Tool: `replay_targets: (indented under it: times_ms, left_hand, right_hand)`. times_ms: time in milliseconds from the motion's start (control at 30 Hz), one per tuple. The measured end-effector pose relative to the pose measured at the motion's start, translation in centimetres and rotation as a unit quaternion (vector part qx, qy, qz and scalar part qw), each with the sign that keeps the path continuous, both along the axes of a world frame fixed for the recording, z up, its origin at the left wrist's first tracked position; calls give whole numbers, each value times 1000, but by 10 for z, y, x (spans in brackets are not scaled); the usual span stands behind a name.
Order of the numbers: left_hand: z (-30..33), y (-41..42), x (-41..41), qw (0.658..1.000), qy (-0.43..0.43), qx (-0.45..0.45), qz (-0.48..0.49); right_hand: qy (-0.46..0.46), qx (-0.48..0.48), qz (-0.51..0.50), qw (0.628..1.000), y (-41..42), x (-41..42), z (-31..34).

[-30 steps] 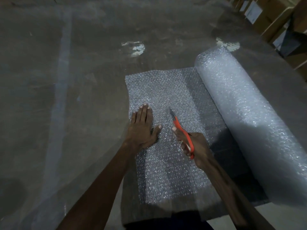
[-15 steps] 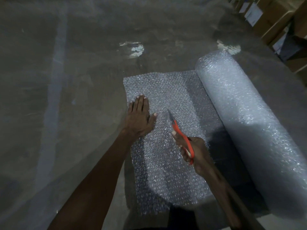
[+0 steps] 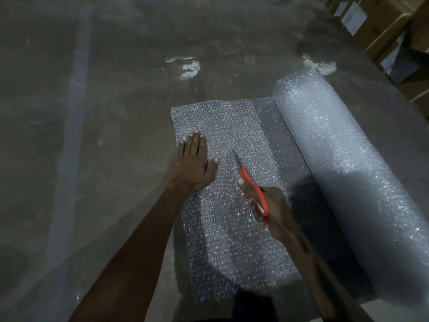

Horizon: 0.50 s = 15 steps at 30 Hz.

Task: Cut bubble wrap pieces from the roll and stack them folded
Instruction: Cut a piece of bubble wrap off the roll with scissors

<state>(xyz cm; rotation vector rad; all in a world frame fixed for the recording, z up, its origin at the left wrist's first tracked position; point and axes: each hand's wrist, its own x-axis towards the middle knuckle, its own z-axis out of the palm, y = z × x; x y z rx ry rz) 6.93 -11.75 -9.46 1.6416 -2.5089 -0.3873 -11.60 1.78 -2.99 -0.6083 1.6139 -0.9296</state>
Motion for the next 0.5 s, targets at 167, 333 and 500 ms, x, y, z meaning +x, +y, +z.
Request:
replay_targets:
  times_ms: [167, 333, 500]
  left_hand:
    - [2, 0, 0, 1000, 0, 4, 1]
    - [3, 1, 0, 1000, 4, 5, 1]
    - [4, 1, 0, 1000, 5, 2, 2]
  right_hand:
    - [-4, -6, 5, 1000, -2, -1, 0]
    - [-4, -1, -4, 1000, -3, 1, -1]
    - [12, 1, 2, 1000, -12, 1, 2]
